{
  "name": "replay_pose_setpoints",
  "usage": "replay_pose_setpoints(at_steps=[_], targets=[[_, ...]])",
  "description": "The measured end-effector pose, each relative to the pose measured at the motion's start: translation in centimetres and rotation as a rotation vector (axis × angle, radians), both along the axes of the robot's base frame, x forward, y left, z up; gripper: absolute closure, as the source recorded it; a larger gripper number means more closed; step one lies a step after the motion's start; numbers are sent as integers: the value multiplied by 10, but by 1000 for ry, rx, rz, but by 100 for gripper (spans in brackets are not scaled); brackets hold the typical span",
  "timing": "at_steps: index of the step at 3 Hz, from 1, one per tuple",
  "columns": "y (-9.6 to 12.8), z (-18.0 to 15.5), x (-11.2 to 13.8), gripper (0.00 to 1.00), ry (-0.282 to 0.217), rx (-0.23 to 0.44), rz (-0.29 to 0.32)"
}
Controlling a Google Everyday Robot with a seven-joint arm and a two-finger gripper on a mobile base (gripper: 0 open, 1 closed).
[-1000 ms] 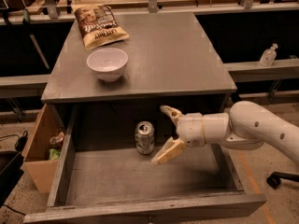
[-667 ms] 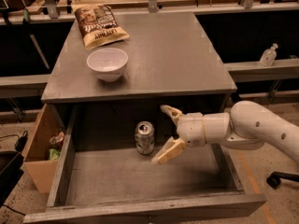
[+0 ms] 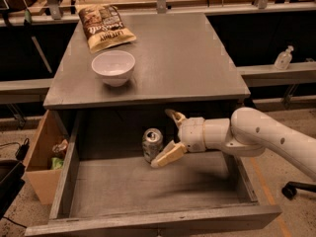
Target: Pick 7up can from top drawer and place on counter
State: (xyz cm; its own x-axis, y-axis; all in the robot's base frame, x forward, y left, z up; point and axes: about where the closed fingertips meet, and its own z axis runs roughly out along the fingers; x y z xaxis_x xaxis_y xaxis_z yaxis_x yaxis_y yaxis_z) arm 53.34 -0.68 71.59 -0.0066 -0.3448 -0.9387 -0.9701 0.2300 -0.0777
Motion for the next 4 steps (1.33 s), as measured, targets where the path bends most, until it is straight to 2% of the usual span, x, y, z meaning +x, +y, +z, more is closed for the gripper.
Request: replay_pose_setpoints(at_steps=[2, 3, 4], targets=[[4, -33, 17, 0, 23, -26, -39], [8, -46, 20, 13, 21, 9, -31], [21, -52, 19, 38, 0, 98, 11]])
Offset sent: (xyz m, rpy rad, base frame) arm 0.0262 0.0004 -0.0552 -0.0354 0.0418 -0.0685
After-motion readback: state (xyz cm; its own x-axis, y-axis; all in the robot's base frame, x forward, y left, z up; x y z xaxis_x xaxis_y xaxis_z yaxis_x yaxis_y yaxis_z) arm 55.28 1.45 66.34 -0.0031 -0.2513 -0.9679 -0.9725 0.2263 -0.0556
